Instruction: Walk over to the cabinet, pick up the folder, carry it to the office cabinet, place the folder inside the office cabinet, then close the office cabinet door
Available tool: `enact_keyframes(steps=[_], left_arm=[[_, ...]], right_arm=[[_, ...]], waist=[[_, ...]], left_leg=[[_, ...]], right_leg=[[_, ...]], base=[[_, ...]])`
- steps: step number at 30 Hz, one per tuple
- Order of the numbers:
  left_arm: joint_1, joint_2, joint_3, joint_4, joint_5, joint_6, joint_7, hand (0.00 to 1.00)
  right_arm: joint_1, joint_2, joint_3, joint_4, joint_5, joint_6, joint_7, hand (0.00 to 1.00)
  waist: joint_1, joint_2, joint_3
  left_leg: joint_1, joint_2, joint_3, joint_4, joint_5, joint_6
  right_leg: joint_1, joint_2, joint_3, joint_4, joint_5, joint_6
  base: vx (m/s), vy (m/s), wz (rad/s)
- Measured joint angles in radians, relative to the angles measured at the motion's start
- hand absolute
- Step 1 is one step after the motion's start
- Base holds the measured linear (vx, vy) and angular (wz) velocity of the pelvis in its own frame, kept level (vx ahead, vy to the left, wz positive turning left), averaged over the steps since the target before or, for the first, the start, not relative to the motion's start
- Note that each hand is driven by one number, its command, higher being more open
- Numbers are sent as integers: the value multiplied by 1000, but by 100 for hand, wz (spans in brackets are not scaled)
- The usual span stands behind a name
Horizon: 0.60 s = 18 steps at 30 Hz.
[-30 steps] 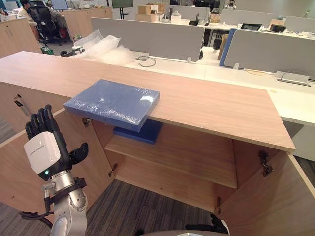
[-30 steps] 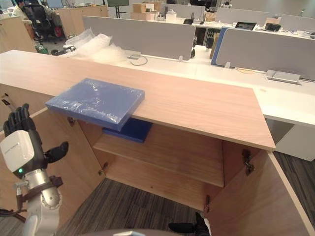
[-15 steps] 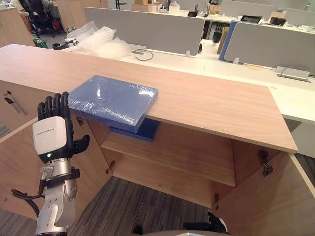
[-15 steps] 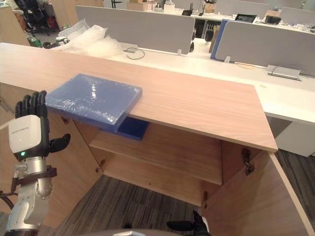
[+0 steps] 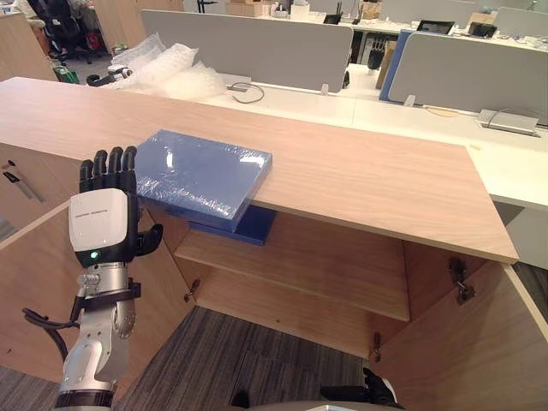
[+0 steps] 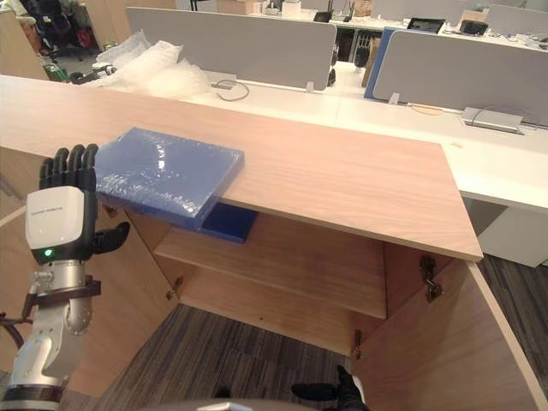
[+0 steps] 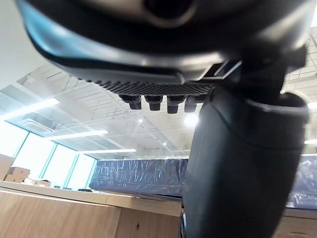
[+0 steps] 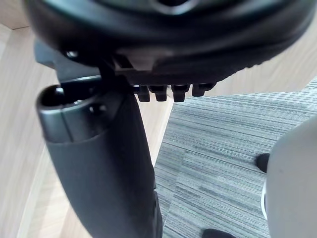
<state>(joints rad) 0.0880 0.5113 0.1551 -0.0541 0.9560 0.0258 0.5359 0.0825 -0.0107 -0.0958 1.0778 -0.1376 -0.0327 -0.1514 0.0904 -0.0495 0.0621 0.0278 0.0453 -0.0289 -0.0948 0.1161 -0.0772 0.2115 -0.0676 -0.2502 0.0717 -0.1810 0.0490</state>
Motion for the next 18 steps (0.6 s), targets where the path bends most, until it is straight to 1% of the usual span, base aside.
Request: enact_keyframes(steps=[4,9,11,13,16,17,18], left_arm=[[-14,35,-50,2,0,-3,-1,100],[-36,37,-75,37,0,-17,-13,100],[-47,45,-96,58,0,-17,-20,100],[-62,69,-143,76,1,-21,-26,100],[-76,77,-162,91,4,-39,-36,100],[-83,86,-179,102,9,-40,-37,0],[-92,90,-189,111,15,-40,-42,0]], right_arm=[[-1,0,0,0,0,0,0,100],[-5,0,0,0,0,-2,0,100],[-6,-1,0,2,0,-2,0,100],[-10,-2,0,7,-7,-2,0,100],[-14,-3,2,6,-32,-6,2,100],[-16,-3,3,7,-37,-11,4,100],[-19,-5,3,10,-37,-11,6,100]], waist=[[-3,-2,-1],[-15,0,-1],[-17,1,-2],[-20,2,-3],[-26,3,-4],[-33,4,-5],[-36,5,-5]], left_leg=[[1,0,2,0,1,2],[3,1,10,0,0,1],[5,2,13,0,-1,1],[5,2,13,0,-5,-4],[5,2,15,0,-6,-4],[5,2,15,0,-6,-4],[5,2,16,0,-6,-4]], right_leg=[[0,0,1,0,0,0],[-1,1,8,0,1,-1],[-2,1,11,1,1,-1],[-2,0,11,1,1,-1],[-3,0,12,2,2,-2],[-4,0,13,2,2,-3],[-4,0,13,2,3,-4]], base=[[0,0,0],[0,0,-4],[0,0,-5],[0,0,0],[0,0,0],[0,0,0],[0,0,0]])
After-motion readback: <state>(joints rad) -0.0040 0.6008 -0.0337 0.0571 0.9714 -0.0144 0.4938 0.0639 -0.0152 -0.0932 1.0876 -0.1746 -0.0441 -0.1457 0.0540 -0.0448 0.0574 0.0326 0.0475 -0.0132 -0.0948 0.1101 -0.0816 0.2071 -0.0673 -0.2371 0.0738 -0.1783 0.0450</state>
